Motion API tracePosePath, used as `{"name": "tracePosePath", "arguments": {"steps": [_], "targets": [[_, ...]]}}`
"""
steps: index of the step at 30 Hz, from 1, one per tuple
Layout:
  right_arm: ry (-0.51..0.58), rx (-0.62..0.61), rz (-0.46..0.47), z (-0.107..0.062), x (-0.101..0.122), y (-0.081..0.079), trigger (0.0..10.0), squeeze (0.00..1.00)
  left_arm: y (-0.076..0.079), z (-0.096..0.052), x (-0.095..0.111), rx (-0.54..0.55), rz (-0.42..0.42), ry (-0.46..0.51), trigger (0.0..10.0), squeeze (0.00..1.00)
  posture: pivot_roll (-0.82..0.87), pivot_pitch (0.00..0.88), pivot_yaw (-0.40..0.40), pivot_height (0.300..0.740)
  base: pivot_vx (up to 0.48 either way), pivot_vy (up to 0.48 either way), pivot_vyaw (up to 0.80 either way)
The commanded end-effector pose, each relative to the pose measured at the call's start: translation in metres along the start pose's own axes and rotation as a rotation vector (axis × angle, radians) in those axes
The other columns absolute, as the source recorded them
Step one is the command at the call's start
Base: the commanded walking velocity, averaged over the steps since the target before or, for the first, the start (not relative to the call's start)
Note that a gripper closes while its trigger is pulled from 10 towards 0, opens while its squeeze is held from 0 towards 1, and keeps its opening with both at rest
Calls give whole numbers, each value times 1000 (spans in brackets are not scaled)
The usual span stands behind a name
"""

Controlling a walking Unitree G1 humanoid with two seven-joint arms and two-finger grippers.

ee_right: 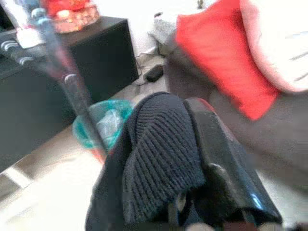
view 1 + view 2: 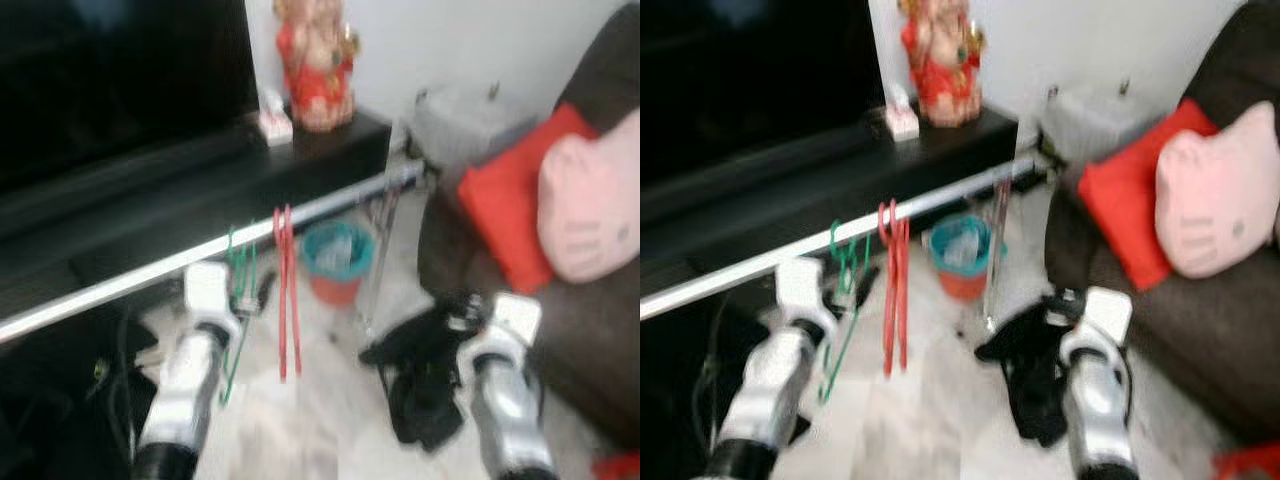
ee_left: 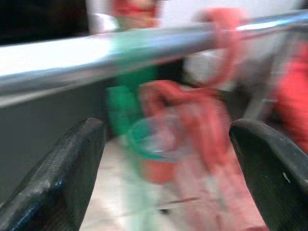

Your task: Hang hanger

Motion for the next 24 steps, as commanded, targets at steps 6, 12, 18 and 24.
{"name": "tracePosePath", "arguments": {"steps": [6,12,18,24], "targets": [[31,28,20,2,6,-11,10000,0,-20,-22,0,-5,88,-66,10000,0,16,0,3,740,0,0,0],[24,32,22,4,6,-11,10000,0,-21,-33,-11,-92,156,-254,10000,0,27,0,2,740,0,0,0],[19,39,22,5,6,-13,10000,0,-13,-27,-3,-135,144,-283,10000,0,28,0,-1,740,0,0,0],[15,48,23,6,6,-15,10000,0,-3,-5,20,-169,156,-223,10000,773,24,0,-5,740,0,0,0]]}}
Point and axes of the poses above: a point about 5 cm out from each wrist's last joint towards the gripper, its own z axis pointing out of the wrist towards the gripper, its own x axis along the axis of the wrist's last joint, y = z × x, the point moved 2 cm from there along z, pointing out of the wrist towards the gripper, and after that the axes turned 11 degrees about z, right-handed, at the moved point
